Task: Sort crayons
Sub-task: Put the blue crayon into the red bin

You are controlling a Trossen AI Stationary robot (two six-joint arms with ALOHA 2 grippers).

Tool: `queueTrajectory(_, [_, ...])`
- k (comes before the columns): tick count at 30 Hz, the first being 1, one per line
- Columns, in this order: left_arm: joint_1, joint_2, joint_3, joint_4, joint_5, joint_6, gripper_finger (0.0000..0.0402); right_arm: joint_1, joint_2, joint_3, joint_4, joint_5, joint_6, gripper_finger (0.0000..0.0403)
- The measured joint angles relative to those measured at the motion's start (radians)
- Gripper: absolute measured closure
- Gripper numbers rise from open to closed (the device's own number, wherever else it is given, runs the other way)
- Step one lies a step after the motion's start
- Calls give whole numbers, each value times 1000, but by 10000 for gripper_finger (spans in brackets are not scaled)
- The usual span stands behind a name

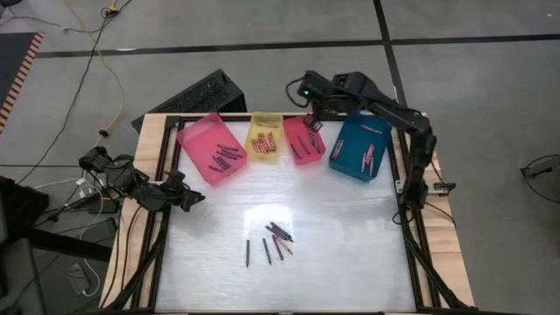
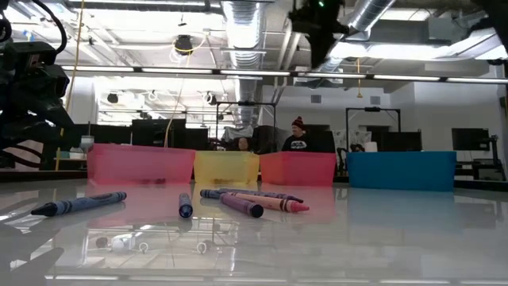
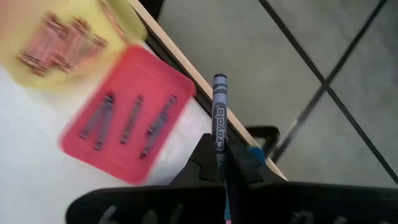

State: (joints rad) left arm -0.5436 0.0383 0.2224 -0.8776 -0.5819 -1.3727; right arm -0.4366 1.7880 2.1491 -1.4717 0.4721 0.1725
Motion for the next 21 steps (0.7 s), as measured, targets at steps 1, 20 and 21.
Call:
queueTrajectory(1, [0, 0, 0, 0, 0, 0, 236, -10, -28, -62, 33, -1, 1, 395])
queueTrajectory(20, [0, 0, 0, 0, 1, 0, 236, -36, -285, -1116, 1398, -253, 262, 395])
queueTrajectory(21, [0, 0, 0, 0, 1, 0, 236, -35, -264, -1128, 1409, -254, 273, 395])
